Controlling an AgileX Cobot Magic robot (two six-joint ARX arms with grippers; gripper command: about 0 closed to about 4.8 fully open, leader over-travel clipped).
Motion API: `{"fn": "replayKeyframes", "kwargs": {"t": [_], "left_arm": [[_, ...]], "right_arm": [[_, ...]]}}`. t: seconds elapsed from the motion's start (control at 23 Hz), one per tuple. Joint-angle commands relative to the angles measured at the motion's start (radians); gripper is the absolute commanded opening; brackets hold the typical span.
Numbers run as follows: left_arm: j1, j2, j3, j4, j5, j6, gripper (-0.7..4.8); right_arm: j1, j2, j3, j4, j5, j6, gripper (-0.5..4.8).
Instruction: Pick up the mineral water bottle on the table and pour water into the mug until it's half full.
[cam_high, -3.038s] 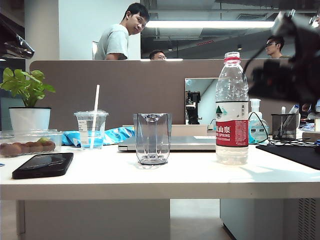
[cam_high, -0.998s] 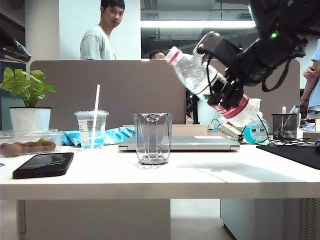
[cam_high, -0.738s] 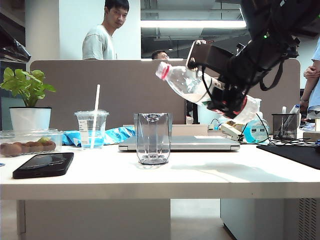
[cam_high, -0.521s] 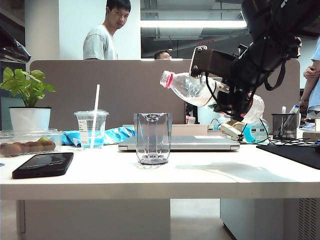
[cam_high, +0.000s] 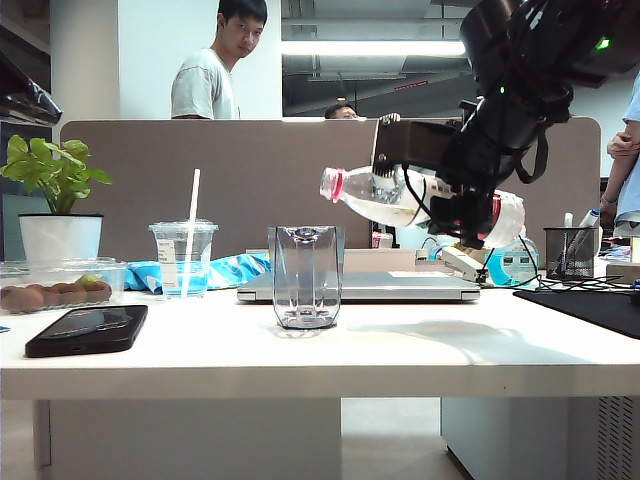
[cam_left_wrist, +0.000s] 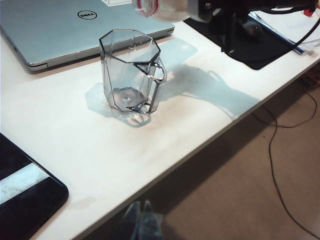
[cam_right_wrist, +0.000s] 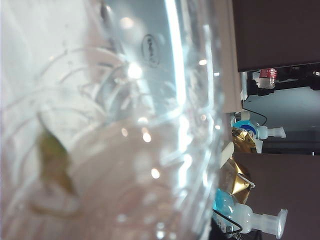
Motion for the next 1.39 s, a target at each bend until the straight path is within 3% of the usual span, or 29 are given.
{"fn": "replayKeyframes", "kwargs": {"t": [0.04, 0.48, 1.04, 1.39], "left_arm": [[0.001, -0.002, 0.005, 0.006, 0.007, 0.004, 0.04], [0.001, -0.002, 0.005, 0.006, 0.006, 0.004, 0.04], [0.001, -0.002, 0.005, 0.005, 0.007, 0.004, 0.04], [0.001, -0.002, 0.005, -0.004, 0.006, 0.004, 0.04]], "right_arm": [[0.0, -0.006, 0.01, 0.033, 0.002, -0.044, 2.66], [0.0, -0.006, 0.01, 0.033, 0.002, -0.049, 2.79], [0.0, -0.006, 0.011, 0.053, 0.005, -0.177, 2.8], [0.0, -0.006, 0.012, 0.09, 0.013, -0.181, 2.79]]}}
